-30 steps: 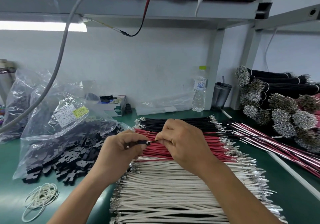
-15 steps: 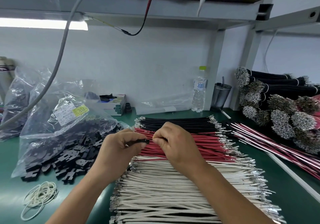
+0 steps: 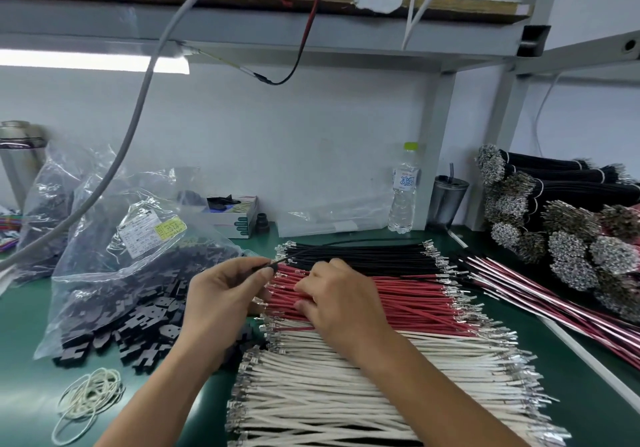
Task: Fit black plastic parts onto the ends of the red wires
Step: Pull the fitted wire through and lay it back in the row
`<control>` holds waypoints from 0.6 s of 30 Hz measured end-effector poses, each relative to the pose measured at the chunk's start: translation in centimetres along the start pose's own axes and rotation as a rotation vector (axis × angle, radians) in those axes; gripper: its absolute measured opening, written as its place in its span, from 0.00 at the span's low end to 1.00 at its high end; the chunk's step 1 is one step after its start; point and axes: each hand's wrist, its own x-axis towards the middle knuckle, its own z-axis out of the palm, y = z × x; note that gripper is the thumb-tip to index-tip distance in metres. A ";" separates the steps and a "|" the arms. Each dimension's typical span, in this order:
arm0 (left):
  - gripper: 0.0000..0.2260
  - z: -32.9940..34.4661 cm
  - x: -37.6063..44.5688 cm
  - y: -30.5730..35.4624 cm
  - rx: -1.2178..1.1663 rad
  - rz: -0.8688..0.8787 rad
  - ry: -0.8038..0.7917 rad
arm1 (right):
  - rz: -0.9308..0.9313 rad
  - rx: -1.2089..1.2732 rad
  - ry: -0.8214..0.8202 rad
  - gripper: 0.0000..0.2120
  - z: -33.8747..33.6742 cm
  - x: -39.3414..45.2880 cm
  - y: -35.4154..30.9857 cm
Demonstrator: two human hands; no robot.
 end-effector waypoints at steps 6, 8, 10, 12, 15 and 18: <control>0.07 -0.3 0.2 -0.2 -0.077 -0.057 0.010 | 0.072 0.041 -0.086 0.06 -0.2 1.3 0.9; 0.06 -0.4 0.2 0.0 -0.112 -0.072 0.005 | 0.094 0.107 -0.115 0.06 -1.0 1.1 1.4; 0.06 -0.6 0.2 0.2 -0.161 -0.084 -0.007 | 0.102 0.222 -0.134 0.08 -2.0 0.9 2.0; 0.07 -0.7 0.2 0.4 -0.229 -0.111 -0.035 | 0.097 0.310 -0.125 0.13 -2.8 0.5 2.3; 0.11 -0.7 0.2 0.5 -0.298 -0.168 -0.135 | 0.103 0.376 0.033 0.10 -3.4 -0.7 2.1; 0.12 -0.6 0.0 0.5 -0.300 -0.214 -0.234 | 0.128 0.446 0.160 0.06 -3.2 -1.8 1.4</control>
